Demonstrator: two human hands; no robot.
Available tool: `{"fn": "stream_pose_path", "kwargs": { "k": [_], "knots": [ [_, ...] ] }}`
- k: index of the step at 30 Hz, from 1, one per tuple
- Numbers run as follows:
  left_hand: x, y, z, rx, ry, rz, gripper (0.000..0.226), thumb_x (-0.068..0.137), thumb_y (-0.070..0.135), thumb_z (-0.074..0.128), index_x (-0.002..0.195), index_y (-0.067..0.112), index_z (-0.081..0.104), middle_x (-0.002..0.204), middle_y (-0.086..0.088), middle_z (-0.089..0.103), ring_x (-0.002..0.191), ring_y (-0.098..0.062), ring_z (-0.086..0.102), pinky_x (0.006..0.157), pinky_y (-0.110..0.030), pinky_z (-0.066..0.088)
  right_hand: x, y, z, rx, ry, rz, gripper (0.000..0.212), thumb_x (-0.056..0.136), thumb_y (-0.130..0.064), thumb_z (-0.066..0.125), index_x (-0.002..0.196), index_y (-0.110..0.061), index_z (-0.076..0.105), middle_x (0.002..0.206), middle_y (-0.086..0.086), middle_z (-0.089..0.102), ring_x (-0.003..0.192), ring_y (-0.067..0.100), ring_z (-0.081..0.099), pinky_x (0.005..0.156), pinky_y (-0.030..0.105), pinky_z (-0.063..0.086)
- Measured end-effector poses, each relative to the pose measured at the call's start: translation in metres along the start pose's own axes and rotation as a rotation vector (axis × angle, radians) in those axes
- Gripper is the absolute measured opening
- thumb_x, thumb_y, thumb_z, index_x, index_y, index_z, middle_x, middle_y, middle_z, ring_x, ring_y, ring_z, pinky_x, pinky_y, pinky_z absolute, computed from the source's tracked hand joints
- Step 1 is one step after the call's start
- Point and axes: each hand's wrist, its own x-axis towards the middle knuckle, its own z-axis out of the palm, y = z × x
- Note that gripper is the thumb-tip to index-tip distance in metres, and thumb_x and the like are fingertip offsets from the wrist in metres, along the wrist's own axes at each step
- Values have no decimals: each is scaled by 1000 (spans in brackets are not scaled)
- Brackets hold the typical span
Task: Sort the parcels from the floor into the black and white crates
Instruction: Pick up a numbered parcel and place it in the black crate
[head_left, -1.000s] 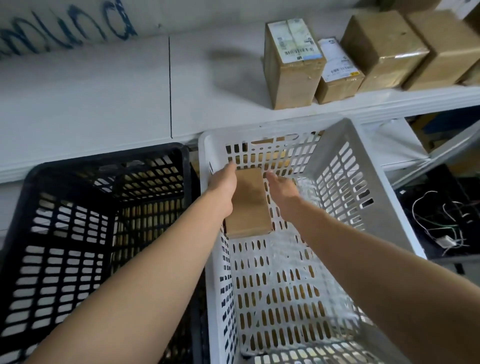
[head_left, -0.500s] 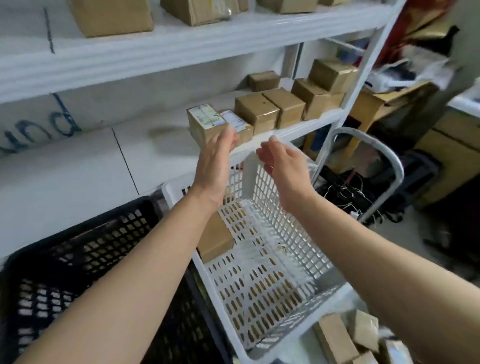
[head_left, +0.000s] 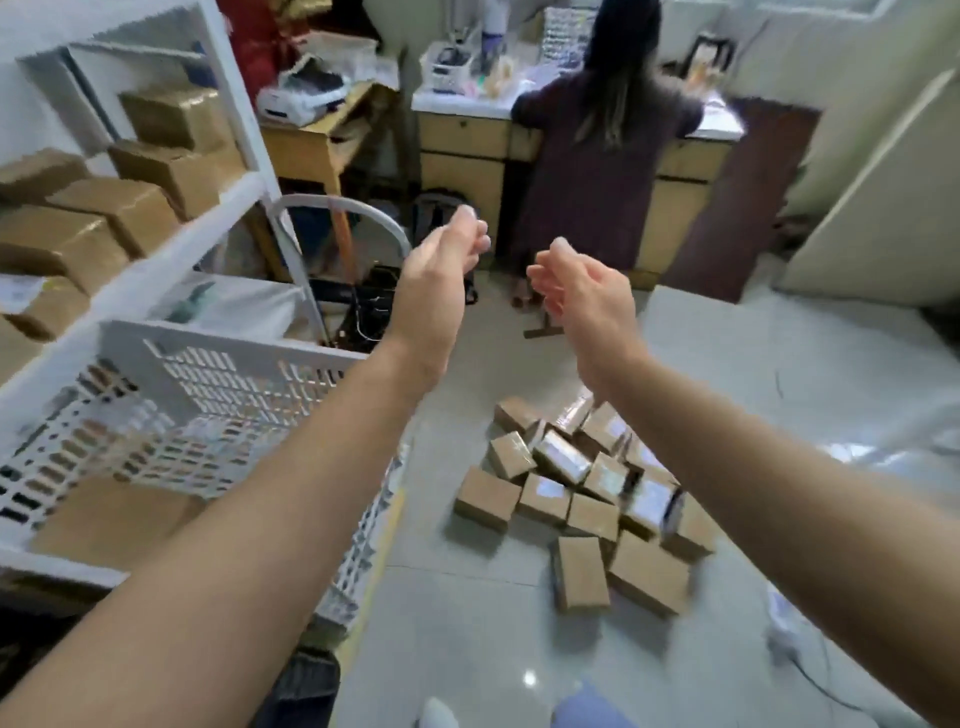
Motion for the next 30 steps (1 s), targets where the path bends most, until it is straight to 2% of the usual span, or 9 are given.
{"fn": "stream_pose_path", "kwargs": {
  "k": [4, 9, 14, 17, 21, 23, 25, 28, 30],
  "knots": [
    [-12, -28, 83, 13, -124, -95, 39, 97, 46, 39, 111, 19, 63, 116, 1, 64, 111, -6, 56, 86, -19, 36, -10, 30, -92, -25, 139, 73, 27, 95, -39, 50, 82, -22, 66, 92, 0, 69, 98, 19, 64, 92, 38, 48],
    [-28, -65, 185, 41, -184, -161, 39, 100, 39, 37, 114, 12, 62, 117, -3, 63, 107, -9, 57, 84, -18, 38, -18, 75, -192, -67, 233, 159, 25, 96, -41, 46, 89, -24, 62, 94, -4, 66, 96, 12, 62, 90, 33, 50],
    [-41, -133, 264, 99, -188, -283, 40, 100, 38, 38, 114, 8, 61, 110, -1, 62, 105, -12, 57, 81, -20, 39, -11, 137, -268, -67, 253, 340, 30, 95, -41, 48, 79, -21, 64, 90, 2, 66, 93, 21, 62, 86, 38, 49],
    [-39, -183, 283, 110, -133, -359, 32, 98, 40, 40, 96, 16, 62, 95, 3, 62, 92, -10, 57, 75, -22, 41, -3, 187, -293, -71, 229, 449, 40, 94, -40, 49, 86, -5, 66, 83, 4, 62, 82, 21, 56, 81, 39, 48],
    [-39, -262, 284, 161, -81, -490, 31, 95, 42, 43, 85, 19, 62, 81, 8, 63, 80, -7, 59, 74, -24, 46, 5, 260, -304, -42, 243, 657, 40, 95, -41, 47, 89, -7, 66, 82, 3, 61, 81, 19, 55, 74, 32, 45],
    [-41, -295, 279, 197, -73, -525, 31, 97, 38, 42, 82, 20, 63, 69, 15, 65, 66, 4, 61, 61, -15, 46, 3, 290, -302, -13, 248, 751, 33, 95, -42, 48, 84, -15, 65, 88, 1, 66, 88, 19, 61, 82, 33, 49],
    [-40, -336, 275, 250, -78, -551, 33, 98, 34, 42, 75, 21, 62, 58, 15, 64, 53, 10, 57, 57, -14, 44, 3, 331, -296, 18, 263, 840, 29, 94, -43, 49, 88, -18, 63, 96, 3, 67, 96, 20, 62, 91, 36, 49],
    [-39, -401, 264, 380, -147, -578, 30, 96, 39, 43, 75, 25, 60, 65, 13, 64, 59, 6, 58, 56, -14, 41, 5, 399, -283, 40, 273, 953, 28, 93, -44, 50, 82, -19, 60, 89, 1, 64, 91, 20, 61, 88, 36, 49],
    [-37, -446, 255, 437, -187, -588, 29, 96, 40, 43, 76, 27, 59, 71, 13, 62, 60, 8, 60, 50, -8, 40, 11, 444, -273, 60, 284, 1013, 29, 93, -45, 51, 83, -18, 56, 88, 0, 62, 88, 19, 59, 84, 34, 50]
  ]
}}
